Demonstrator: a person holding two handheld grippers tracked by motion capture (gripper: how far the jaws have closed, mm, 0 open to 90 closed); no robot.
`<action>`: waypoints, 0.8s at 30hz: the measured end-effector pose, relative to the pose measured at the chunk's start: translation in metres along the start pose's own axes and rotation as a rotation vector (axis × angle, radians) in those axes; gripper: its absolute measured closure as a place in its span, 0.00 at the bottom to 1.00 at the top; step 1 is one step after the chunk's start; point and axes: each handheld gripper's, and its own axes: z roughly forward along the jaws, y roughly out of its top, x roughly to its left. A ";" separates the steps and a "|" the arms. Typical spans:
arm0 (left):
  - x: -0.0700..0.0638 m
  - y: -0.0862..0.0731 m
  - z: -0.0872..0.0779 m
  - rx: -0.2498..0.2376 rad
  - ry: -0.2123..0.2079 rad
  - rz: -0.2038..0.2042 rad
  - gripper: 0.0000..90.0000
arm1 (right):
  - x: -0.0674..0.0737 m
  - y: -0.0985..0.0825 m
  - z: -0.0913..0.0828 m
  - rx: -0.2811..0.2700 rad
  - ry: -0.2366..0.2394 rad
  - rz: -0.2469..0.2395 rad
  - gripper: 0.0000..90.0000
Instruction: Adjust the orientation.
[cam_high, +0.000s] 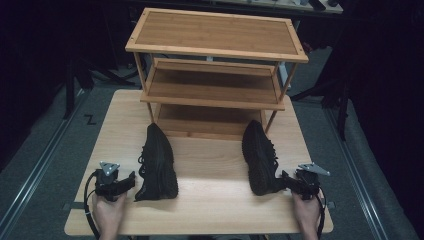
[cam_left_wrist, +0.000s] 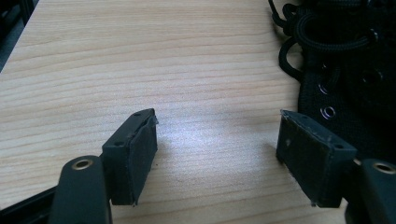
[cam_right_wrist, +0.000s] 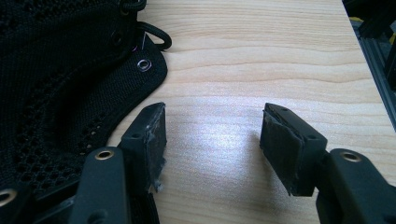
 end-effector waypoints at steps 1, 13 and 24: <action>0.000 0.000 0.000 0.000 0.000 0.000 0.32 | 0.000 0.000 0.000 0.003 -0.001 -0.001 0.45; 0.000 0.000 0.000 -0.001 -0.009 0.002 0.33 | 0.001 0.000 0.000 0.001 -0.003 -0.001 0.45; 0.004 0.001 -0.001 0.005 -0.041 -0.008 0.32 | 0.001 0.000 0.000 -0.001 -0.006 -0.012 0.46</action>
